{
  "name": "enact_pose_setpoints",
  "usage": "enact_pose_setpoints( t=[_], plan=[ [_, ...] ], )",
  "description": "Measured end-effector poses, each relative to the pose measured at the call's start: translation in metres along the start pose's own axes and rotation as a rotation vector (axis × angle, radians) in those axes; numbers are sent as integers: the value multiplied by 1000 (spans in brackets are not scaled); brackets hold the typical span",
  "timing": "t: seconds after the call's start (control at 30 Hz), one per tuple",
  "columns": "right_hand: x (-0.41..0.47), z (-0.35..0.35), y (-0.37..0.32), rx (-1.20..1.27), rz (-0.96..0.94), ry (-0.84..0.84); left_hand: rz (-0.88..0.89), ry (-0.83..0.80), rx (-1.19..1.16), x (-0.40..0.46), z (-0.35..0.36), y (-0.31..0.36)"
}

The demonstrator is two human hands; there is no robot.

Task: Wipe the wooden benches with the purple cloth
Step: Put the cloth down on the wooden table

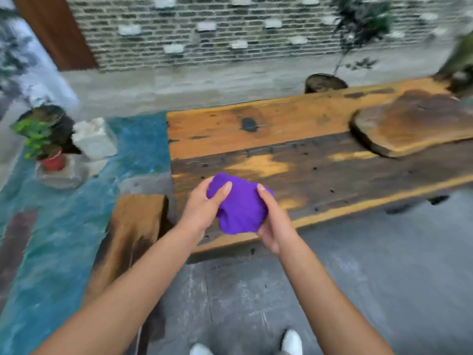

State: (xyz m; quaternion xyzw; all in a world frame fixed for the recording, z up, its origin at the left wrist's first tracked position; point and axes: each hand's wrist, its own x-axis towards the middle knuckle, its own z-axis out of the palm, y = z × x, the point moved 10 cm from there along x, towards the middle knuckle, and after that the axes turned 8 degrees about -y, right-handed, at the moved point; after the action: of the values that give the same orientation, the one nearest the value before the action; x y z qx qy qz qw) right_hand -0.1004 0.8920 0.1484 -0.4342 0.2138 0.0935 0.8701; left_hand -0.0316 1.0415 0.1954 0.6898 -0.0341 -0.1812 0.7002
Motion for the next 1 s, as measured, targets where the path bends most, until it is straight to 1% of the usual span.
enact_pose_setpoints(
  t=[0.07, 0.13, 0.27, 0.3, 0.47, 0.57, 0.6, 0.67, 0.73, 0.8, 0.87, 0.93, 1.0],
  plan=[
    [-20, -57, -42, 25, -111, 54, -11, -105, 46, 8, 72, 0],
    [-40, -121, -79, 15, -180, 135, -35, -177, 74, 15, 144, -3],
    [-73, -224, -135, -1, -255, 245, -127, -264, 24, 26, 270, -19],
    [-84, -256, -154, -2, -281, 284, -149, -293, -1, 28, 310, -23],
    [-117, -376, -235, -44, -358, 493, -280, -460, -59, 50, 457, -43],
    [-115, -445, -280, 17, -375, 539, -357, -558, -46, 75, 537, -52],
    [-110, -467, -291, 51, -363, 535, -357, -562, -30, 87, 560, -53],
    [-99, -477, -293, 91, -305, 494, -296, -494, 16, 104, 565, -45],
    [-81, -528, -315, 134, -292, 502, -278, -532, 76, 139, 616, -52],
    [-61, -567, -334, 140, -245, 508, -325, -615, 53, 169, 660, -64],
    [-39, -609, -357, 110, -226, 537, -398, -684, -27, 200, 700, -79],
    [-20, -646, -383, 56, -223, 567, -460, -717, -106, 231, 735, -92],
    [2, -688, -413, 12, -226, 596, -512, -717, -129, 268, 769, -104]
  ],
)
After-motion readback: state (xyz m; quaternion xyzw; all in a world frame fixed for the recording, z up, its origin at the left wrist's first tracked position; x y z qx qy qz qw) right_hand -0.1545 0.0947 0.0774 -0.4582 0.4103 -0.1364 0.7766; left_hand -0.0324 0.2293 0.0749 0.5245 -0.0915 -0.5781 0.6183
